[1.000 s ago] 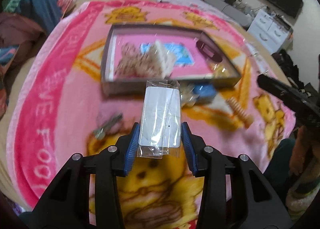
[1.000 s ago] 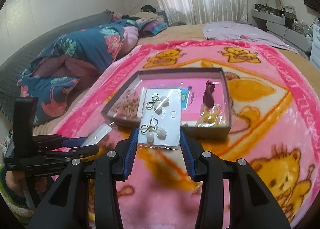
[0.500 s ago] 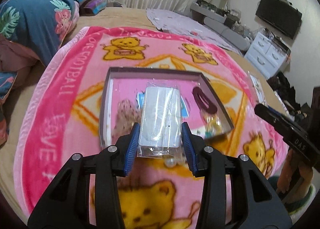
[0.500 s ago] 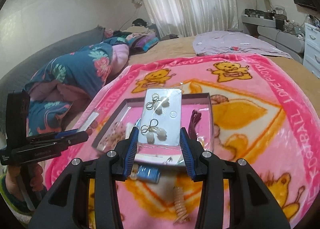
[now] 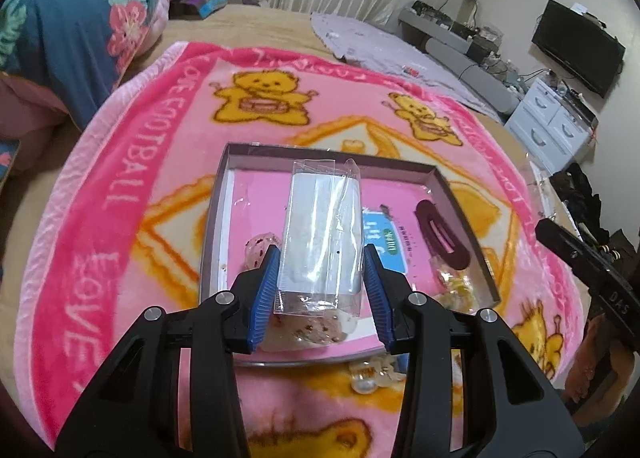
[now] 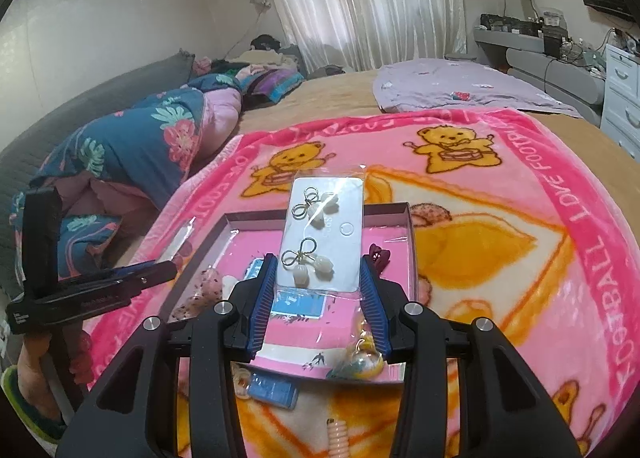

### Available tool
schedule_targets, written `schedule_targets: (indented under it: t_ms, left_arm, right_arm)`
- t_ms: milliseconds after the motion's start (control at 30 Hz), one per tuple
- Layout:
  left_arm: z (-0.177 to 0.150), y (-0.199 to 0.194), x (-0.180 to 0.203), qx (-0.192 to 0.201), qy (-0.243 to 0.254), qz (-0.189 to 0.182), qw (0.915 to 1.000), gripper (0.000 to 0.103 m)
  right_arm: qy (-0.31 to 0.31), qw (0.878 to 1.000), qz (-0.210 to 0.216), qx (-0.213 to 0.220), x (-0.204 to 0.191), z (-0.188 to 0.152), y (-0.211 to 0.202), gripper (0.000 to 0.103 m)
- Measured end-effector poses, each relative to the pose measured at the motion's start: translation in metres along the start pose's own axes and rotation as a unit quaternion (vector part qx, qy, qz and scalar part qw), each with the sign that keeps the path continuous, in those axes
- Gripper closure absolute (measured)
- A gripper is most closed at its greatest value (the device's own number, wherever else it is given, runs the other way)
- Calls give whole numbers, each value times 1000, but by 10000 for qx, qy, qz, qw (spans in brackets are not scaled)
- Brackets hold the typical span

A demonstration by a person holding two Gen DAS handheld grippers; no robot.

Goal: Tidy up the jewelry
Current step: 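Carry the white packet into the box with the left tool while the right carries the earring card, then open both tools over the box and withdraw them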

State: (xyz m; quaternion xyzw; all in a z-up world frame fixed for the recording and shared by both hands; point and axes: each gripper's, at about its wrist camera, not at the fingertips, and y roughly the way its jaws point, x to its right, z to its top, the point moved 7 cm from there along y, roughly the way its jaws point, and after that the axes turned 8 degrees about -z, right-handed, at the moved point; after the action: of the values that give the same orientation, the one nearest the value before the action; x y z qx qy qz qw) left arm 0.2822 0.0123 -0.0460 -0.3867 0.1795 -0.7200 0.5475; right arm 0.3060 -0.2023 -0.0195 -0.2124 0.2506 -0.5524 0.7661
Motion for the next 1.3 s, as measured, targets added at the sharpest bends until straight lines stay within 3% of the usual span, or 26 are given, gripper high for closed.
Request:
schedule_targets:
  t_ms: [333,633,1300]
  left_arm:
    - [-9,34,-22,-311,-127,77,9994,69]
    - [-15,49,-32,-491,-123,177,9986,69]
    - [-15,27,-30,-331,-143,206,9991,66]
  right_arm:
    - [-340,9989,-139,-299,-11,0,41,63]
    - [-601,9957,-98,-698,-24,-25,71,63]
    - [-871,9891,-32,-1190,-39,-60,91,62]
